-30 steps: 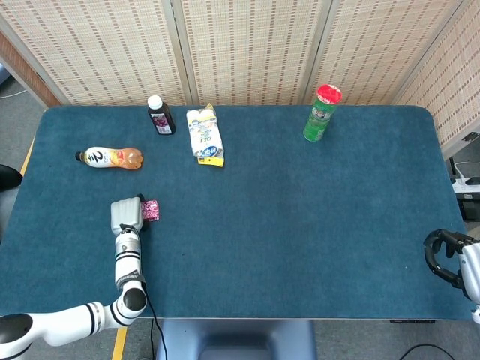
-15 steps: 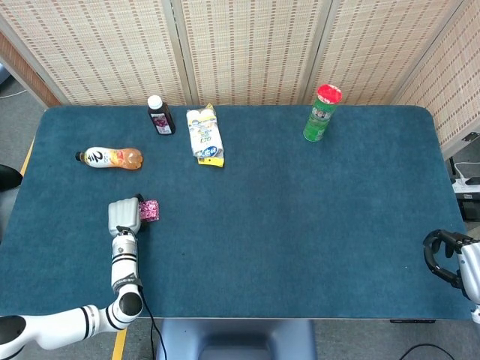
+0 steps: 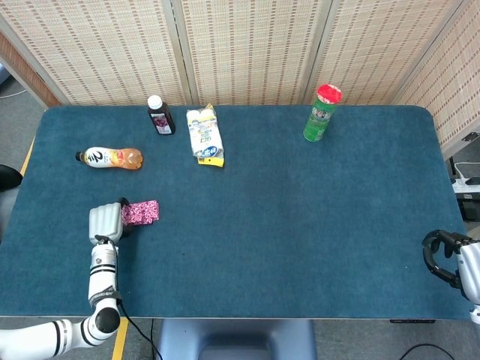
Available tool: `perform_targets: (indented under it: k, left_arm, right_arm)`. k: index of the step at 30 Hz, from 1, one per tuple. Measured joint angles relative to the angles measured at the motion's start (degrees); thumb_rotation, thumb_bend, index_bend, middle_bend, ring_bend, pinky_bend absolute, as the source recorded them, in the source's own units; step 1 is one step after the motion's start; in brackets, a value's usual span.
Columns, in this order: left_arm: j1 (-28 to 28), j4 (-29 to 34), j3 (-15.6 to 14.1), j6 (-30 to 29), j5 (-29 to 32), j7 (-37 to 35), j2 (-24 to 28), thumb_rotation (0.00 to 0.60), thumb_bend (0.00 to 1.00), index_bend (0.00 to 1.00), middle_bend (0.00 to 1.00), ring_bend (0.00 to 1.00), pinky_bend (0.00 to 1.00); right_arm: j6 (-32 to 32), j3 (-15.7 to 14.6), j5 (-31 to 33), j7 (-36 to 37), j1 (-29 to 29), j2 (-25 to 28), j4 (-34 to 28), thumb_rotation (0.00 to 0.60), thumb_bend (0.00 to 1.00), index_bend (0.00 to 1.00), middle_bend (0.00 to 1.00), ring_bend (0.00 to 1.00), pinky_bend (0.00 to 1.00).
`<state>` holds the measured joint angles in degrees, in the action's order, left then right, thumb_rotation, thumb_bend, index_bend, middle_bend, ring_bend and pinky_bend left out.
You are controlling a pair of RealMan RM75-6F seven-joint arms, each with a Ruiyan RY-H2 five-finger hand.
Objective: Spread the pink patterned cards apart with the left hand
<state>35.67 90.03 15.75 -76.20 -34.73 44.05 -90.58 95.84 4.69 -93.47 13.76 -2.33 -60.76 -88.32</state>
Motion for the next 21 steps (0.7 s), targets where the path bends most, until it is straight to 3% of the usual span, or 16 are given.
perform_targets:
  k: [13,21]
  left_arm:
    - [-8.1,1.5,-7.9,-0.6,-8.7,-8.0,8.3,0.6,0.35,0.41,1.0,1.0,1.0]
    - [-10.7,-3.9,-10.3,1.2,-10.3,-10.4,7.9,0.6,0.35,0.17,1.0,1.0,1.0]
  right_arm:
    - [-0.1,0.1,0.2,-0.1,-0.1,-0.1,-0.2,0.6,0.53,0.75,0.65,0.7,0.99]
    - [-0.5,0.1,0.4,-0.7,-0.2,-0.2,-0.2,0.6,0.53,0.75,0.65,0.69,0.99]
